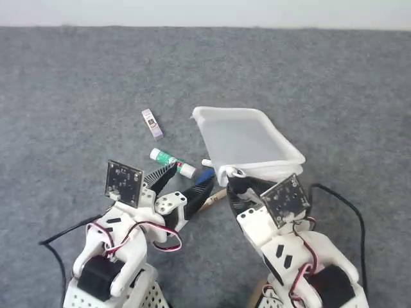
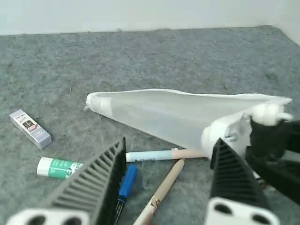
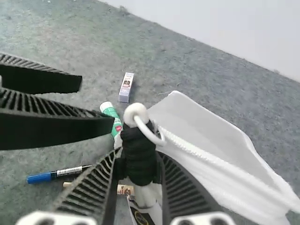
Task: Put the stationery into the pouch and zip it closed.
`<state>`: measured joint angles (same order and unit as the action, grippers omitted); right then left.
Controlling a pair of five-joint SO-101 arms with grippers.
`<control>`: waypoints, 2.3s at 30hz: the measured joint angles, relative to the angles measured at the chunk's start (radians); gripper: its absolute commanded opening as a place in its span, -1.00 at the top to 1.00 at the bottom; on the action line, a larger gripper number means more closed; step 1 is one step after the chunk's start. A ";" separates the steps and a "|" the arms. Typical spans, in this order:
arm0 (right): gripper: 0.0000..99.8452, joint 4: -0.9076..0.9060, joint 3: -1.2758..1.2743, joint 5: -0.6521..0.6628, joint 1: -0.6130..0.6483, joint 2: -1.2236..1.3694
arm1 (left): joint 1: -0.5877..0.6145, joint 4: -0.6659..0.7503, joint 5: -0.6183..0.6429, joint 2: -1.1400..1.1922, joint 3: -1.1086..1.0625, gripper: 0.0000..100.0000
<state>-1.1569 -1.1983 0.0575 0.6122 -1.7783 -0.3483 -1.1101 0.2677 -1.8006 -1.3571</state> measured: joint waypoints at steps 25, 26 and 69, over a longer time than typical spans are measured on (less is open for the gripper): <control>0.98 0.015 -0.029 0.032 0.044 0.000 | -0.048 0.089 0.002 0.000 -0.061 0.50; 0.98 0.009 -0.029 0.034 0.058 0.000 | -0.048 0.100 0.002 0.000 -0.072 0.53; 0.99 0.009 -0.029 0.038 -0.023 0.011 | 0.204 0.152 -0.195 0.000 -0.138 0.97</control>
<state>-1.1477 -1.2275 0.0959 0.5892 -1.7676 -0.1442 -0.9582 0.0729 -1.8006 -1.4952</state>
